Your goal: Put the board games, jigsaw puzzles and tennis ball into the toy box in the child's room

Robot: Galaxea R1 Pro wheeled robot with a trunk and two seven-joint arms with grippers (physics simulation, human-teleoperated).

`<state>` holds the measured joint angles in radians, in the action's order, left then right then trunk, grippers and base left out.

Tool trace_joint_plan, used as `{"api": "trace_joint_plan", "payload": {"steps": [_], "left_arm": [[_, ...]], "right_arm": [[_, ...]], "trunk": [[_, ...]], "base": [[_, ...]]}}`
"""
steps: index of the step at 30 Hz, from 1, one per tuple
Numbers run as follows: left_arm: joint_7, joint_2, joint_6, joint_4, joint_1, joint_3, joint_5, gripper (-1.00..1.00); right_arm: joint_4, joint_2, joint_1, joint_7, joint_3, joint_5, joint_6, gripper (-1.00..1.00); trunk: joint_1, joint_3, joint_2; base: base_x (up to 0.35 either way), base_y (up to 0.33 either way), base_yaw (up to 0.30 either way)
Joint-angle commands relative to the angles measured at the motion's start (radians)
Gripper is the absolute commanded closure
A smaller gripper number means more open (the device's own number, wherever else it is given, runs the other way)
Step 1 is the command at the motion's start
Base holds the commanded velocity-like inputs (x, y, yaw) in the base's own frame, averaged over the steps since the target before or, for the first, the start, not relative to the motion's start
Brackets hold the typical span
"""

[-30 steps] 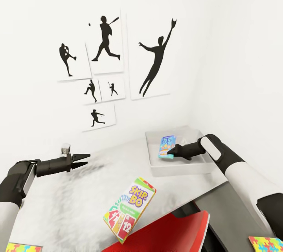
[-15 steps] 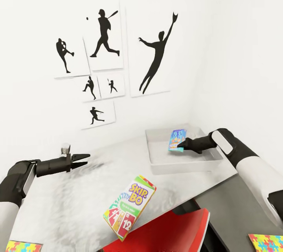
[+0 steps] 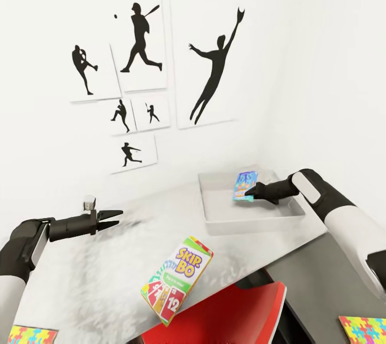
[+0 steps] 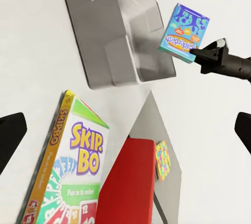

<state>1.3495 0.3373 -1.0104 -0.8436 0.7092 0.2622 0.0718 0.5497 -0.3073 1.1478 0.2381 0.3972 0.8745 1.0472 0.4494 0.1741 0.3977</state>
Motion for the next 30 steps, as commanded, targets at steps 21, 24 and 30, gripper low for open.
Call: {"api": "trace_joint_plan", "payload": {"steps": [21, 24, 30], "left_arm": [[0.126, -0.016, -0.019, -0.095, 0.006, -0.004, 0.002, -1.00], [0.133, -0.047, -0.028, -0.171, 0.015, -0.007, -0.003, -1.00], [0.132, -0.076, -0.032, -0.203, 0.063, -0.017, -0.008, -1.00]], "right_arm": [[-0.161, 0.003, 0.148, 0.013, 0.159, -0.011, 0.000, 1.00], [-0.162, 0.003, 0.152, 0.013, 0.161, -0.011, 0.000, 1.00], [-0.163, 0.005, 0.153, 0.014, 0.161, -0.011, 0.000, 1.00]], "trunk": [[0.001, 0.035, 0.002], [0.001, 0.040, 0.002], [0.001, 0.049, 0.002]], "base": [[0.000, 0.000, 0.000], [0.000, 0.000, 0.000], [0.000, 0.000, 0.000]]}}
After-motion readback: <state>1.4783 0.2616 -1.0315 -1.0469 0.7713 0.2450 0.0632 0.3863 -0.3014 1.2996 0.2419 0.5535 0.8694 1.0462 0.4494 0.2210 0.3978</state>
